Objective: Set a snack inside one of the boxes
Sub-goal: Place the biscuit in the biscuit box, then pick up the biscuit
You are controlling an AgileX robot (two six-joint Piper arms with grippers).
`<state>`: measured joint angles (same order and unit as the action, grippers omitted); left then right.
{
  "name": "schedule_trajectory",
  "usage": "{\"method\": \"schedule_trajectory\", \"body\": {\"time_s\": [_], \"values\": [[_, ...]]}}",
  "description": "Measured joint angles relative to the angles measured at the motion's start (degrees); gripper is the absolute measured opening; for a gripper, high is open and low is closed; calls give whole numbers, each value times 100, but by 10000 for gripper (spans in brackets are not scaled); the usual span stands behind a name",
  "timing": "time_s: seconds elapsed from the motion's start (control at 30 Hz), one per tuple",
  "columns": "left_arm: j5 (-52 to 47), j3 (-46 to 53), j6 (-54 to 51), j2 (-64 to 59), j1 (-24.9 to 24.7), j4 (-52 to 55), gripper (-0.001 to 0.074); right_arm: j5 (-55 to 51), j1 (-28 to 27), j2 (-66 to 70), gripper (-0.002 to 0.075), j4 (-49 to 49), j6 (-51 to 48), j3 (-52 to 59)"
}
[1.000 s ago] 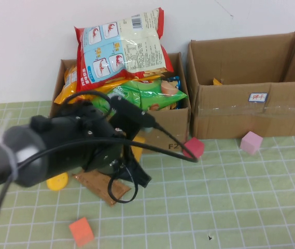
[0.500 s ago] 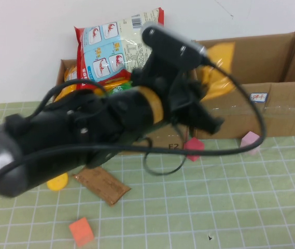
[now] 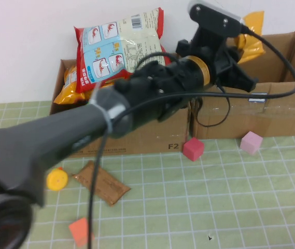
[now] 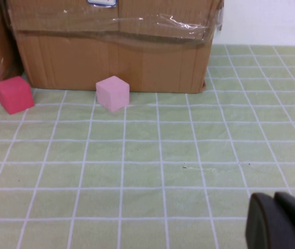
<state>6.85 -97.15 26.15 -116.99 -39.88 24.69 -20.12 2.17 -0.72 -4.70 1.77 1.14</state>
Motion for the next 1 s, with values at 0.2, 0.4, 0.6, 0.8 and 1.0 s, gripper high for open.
{"method": "schedule_trajectory", "body": {"time_s": [0.2, 0.4, 0.6, 0.8, 1.0], "values": [[-450, -738, 0, -892, 35, 242, 14, 0, 0, -9, -2, 0, 0, 0], [-685, -1033, 0, -1216, 138, 664, 92, 0, 0, -9, -2, 0, 0, 0], [-1033, -1199, 44, -1227, 208, 914, 344, 0, 0, -9, -2, -4, 0, 0], [-2152, -1265, 739, -1004, 176, 1315, 435, 0, 0, -9, -2, -4, 0, 0], [-3570, -1038, 722, -20, -120, 1355, 330, 0, 0, -9, -2, -13, 0, 0]]}}
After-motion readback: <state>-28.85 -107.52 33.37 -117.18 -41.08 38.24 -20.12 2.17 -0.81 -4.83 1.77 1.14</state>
